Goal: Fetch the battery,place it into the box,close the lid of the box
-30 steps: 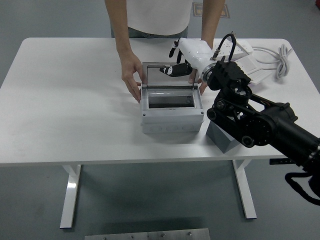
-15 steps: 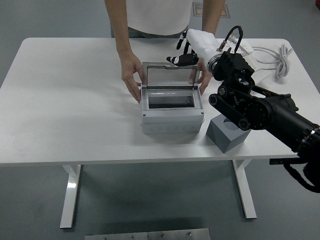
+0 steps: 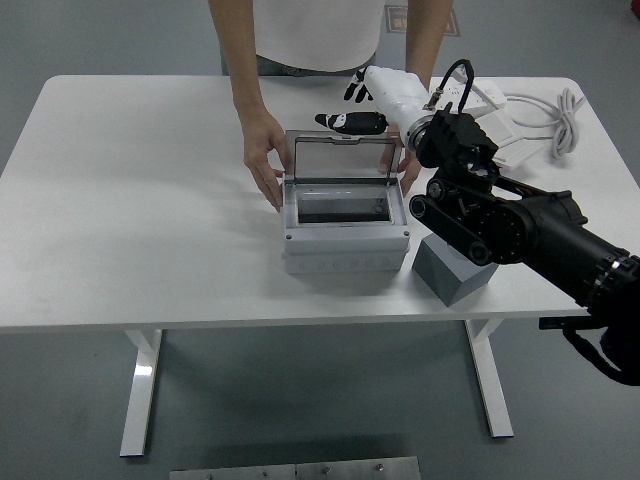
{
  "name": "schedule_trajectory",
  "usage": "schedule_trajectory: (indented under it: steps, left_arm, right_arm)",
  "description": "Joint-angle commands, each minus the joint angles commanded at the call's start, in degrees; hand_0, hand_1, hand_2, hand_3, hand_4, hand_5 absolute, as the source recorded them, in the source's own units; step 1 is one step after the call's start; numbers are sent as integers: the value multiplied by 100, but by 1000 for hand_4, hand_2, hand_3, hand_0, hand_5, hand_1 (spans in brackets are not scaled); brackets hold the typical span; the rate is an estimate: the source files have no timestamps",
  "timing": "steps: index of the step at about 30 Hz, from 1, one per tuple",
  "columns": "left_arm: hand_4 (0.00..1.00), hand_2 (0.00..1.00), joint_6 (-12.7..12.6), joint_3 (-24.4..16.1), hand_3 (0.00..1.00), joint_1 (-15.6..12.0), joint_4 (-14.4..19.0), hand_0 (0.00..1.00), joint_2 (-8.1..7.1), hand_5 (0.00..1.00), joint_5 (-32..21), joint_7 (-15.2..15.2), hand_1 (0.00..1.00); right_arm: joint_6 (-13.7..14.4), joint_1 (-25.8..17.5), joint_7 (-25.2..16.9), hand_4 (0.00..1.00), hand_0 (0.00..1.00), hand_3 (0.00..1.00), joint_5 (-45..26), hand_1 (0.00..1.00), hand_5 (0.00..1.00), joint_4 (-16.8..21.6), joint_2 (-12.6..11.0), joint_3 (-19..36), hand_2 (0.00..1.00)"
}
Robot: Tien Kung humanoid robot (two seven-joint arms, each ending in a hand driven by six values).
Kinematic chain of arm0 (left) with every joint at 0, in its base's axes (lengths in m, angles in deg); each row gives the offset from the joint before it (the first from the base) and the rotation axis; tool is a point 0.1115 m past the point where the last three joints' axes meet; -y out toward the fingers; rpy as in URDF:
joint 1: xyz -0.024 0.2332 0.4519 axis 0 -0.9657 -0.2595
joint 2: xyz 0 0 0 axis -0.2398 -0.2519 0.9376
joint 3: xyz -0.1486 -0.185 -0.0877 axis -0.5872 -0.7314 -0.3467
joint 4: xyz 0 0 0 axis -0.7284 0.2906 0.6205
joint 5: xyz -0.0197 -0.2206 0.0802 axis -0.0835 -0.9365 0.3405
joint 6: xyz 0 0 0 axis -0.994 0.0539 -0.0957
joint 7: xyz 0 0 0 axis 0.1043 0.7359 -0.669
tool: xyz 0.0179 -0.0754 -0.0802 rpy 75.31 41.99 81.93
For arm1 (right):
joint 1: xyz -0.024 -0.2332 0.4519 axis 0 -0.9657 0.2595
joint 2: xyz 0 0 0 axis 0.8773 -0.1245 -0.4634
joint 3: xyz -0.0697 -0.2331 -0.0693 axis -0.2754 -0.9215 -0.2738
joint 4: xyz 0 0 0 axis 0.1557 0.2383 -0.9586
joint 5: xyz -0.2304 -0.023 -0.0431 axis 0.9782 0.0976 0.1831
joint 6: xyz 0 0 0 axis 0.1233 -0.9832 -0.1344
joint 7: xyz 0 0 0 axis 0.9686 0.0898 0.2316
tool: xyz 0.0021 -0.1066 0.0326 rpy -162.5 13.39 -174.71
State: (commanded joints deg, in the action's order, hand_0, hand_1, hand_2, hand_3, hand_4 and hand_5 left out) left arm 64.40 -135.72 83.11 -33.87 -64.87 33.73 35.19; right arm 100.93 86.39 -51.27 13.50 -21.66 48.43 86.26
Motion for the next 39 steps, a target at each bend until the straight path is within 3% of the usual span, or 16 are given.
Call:
schedule_trajectory:
  steps: [13,20,21,26,27,32,33,38,39]
  left_arm:
    - [703,653,-84,94,611,-67,2,568,-28,195,-176,-19,712]
    - [703,653,-93,94,612,-72,1,568,-24,196,-171,-24,712]
    - [702,651,-94,95,611,-71,0,568,-23,198,-170,-25,712]
    - [702,651,-106,98,611,-76,2,568,-21,198,-165,-24,712]
    - [703,655,-109,98,611,-78,2,568,-22,198,-166,-23,712]
    - [703,655,-122,104,611,-83,5,568,-29,198,-174,-19,712]
    - [703,656,-124,106,610,-82,6,568,-30,199,-175,-18,712]
    - [703,656,-139,120,610,-75,3,568,-25,199,-192,-25,712]
    - [704,658,-142,123,611,-76,4,568,-23,199,-195,-24,713]
  right_arm:
    - [-459,-163,539,975,804,587,167,634,764,656,-271,-509,613]
    - [-468,-180,630,974,787,605,296,622,765,814,-346,-483,609]
    - [-458,-179,634,966,633,601,317,530,763,829,-351,-477,579]
    - [-434,-178,692,966,633,601,437,530,763,928,-371,-450,579]
    - [-429,-180,708,958,313,595,459,466,746,952,-374,-442,565]
    - [-438,-197,799,958,313,595,518,466,746,1063,-376,-425,565]
    - [-437,-204,805,946,177,598,517,412,728,1073,-372,-424,580]
    - [-437,-250,815,946,177,598,474,412,728,1081,-357,-444,580]
    - [-442,-264,822,940,141,597,467,381,732,1084,-357,-451,579]
